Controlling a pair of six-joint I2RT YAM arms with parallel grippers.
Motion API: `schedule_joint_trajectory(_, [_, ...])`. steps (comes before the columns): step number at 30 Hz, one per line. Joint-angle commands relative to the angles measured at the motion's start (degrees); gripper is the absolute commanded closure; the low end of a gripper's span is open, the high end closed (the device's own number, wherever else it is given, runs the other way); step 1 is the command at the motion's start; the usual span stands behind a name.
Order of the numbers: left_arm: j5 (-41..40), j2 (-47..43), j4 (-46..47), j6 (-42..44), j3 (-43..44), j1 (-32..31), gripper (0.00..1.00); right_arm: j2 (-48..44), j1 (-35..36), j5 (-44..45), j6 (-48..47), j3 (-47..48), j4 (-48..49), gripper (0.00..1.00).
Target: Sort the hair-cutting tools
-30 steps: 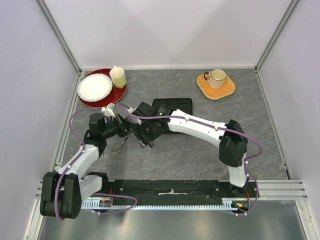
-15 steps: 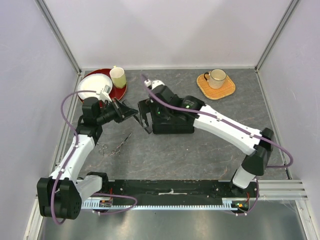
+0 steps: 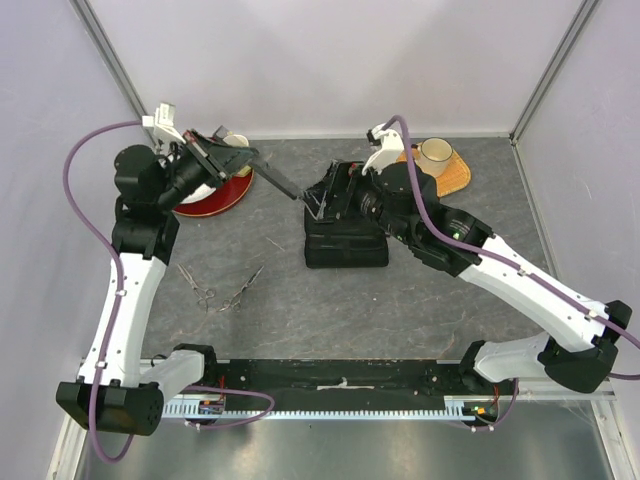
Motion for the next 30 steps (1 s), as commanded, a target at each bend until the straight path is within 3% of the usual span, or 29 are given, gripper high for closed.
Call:
schedule_joint_trajectory(1, [-3.1, 1.2, 1.7, -7.8, 6.2, -0.6, 0.98, -2.6, -0.2, -1.6, 4.1, -2.3, 11.1, 0.02])
schedule_joint_trajectory(10, [-8.6, 0.2, 4.6, -11.2, 9.6, -4.8, 0.98, -2.3, -0.1, -9.9, 11.1, -3.4, 21.1, 0.02])
schedule_joint_trajectory(23, [-17.9, -1.3, 6.7, -9.7, 10.2, -9.6, 0.98, -2.2, -0.2, -17.7, 21.9, -7.7, 37.1, 0.02])
schedule_joint_trajectory(26, [-19.5, -1.8, 6.7, -9.2, 10.1, -10.1, 0.98, -2.6, 0.2, -18.0, 21.6, -7.4, 37.5, 0.1])
schedule_joint_trajectory(30, [-21.1, -2.3, 6.7, -9.0, 9.8, -10.6, 0.98, -2.5, 0.5, -17.1, 20.3, -6.4, 35.5, 0.12])
